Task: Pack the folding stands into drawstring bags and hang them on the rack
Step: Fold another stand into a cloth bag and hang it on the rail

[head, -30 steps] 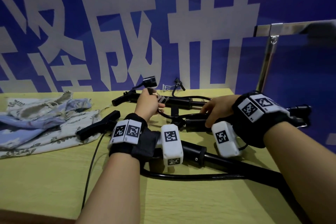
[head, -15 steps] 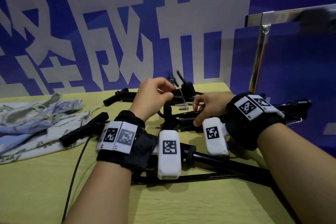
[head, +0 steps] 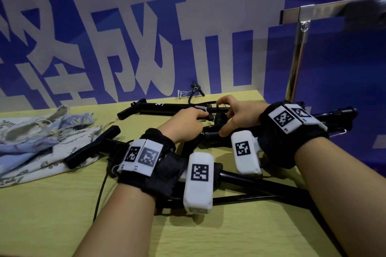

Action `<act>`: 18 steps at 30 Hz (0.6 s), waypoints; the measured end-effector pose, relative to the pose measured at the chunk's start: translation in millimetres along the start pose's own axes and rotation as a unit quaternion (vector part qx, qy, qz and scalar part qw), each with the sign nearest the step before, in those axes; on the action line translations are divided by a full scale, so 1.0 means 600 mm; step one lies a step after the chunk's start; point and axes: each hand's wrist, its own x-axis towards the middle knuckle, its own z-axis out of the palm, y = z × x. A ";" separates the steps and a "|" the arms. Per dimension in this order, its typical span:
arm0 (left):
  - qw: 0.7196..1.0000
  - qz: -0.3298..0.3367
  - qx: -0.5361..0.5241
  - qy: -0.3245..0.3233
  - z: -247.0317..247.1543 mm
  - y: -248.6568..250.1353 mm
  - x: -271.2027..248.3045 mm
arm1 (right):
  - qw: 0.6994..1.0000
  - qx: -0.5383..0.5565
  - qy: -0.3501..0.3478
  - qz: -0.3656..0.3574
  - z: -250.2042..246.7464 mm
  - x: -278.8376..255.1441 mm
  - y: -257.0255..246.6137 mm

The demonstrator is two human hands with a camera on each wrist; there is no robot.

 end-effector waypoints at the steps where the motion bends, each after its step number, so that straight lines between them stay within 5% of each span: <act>1: 1.000 -0.001 -0.006 -0.005 0.000 0.000 0.000 | 1.000 -0.023 -0.008 -0.001 -0.001 -0.002 -0.002; 7: 0.997 -0.005 -0.079 -0.017 0.004 -0.001 0.002 | 0.997 -0.048 -0.066 0.013 -0.003 -0.004 -0.009; 18: 0.981 -0.055 -0.180 0.050 -0.025 -0.007 -0.013 | 0.999 -0.032 -0.034 0.008 0.002 0.002 -0.007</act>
